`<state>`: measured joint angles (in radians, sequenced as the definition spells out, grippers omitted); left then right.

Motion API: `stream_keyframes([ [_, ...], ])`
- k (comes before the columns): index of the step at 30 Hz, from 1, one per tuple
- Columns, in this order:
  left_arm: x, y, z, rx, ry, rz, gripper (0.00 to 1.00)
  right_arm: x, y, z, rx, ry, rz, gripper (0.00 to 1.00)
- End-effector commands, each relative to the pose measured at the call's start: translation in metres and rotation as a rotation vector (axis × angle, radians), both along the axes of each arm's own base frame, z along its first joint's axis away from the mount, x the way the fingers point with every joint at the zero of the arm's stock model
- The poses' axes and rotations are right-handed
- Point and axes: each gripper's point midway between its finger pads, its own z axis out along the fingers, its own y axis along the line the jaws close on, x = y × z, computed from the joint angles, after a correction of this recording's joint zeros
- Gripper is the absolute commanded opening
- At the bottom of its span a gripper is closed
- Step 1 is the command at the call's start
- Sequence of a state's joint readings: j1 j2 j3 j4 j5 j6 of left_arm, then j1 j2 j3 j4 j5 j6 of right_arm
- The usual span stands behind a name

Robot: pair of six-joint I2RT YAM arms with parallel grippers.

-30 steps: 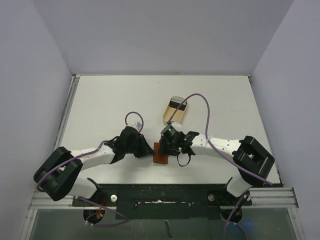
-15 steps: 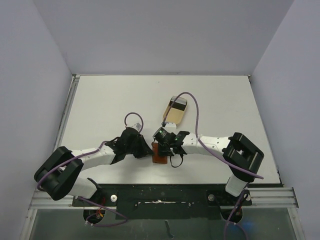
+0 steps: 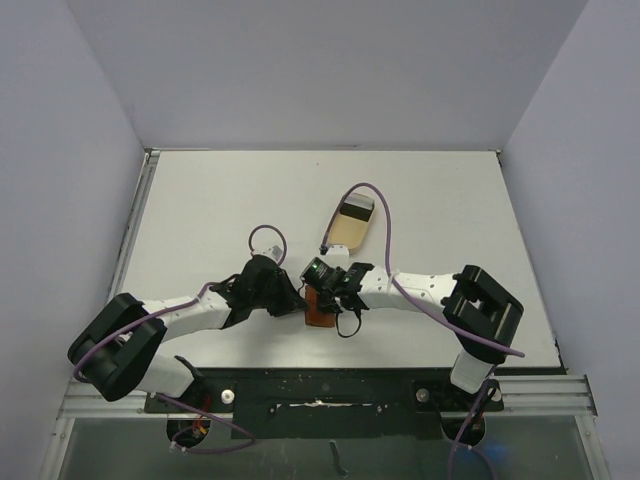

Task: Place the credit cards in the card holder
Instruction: Open the card holder at the center of the board.

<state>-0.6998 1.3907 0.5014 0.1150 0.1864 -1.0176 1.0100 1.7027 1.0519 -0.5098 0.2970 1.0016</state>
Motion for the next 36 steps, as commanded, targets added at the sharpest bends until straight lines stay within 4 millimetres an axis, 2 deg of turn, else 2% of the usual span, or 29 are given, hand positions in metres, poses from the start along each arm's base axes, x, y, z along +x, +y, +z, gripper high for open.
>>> stream_keyframes([
  [1, 0.005, -0.006, 0.015, -0.038, -0.046, 0.002, 0.00, 0.007, -0.030, 0.003, -0.119, -0.056, -0.018, 0.00],
  [13, 0.002, 0.003, -0.001, 0.022, -0.027, 0.006, 0.00, 0.011, -0.046, 0.020, -0.099, -0.124, -0.033, 0.00],
  [22, 0.002, 0.005, -0.002, 0.034, -0.030, 0.004, 0.00, 0.007, -0.057, 0.025, -0.069, -0.139, -0.053, 0.00],
  [28, 0.007, 0.004, 0.006, 0.035, -0.052, -0.001, 0.00, 0.008, -0.050, 0.035, -0.012, -0.155, -0.048, 0.00],
  [32, 0.017, 0.013, 0.020, 0.068, -0.086, 0.017, 0.22, 0.009, -0.036, 0.054, 0.095, -0.175, -0.040, 0.00],
  [36, 0.029, 0.027, 0.047, 0.079, -0.138, 0.040, 0.40, 0.008, -0.018, 0.080, 0.220, -0.185, -0.019, 0.00],
])
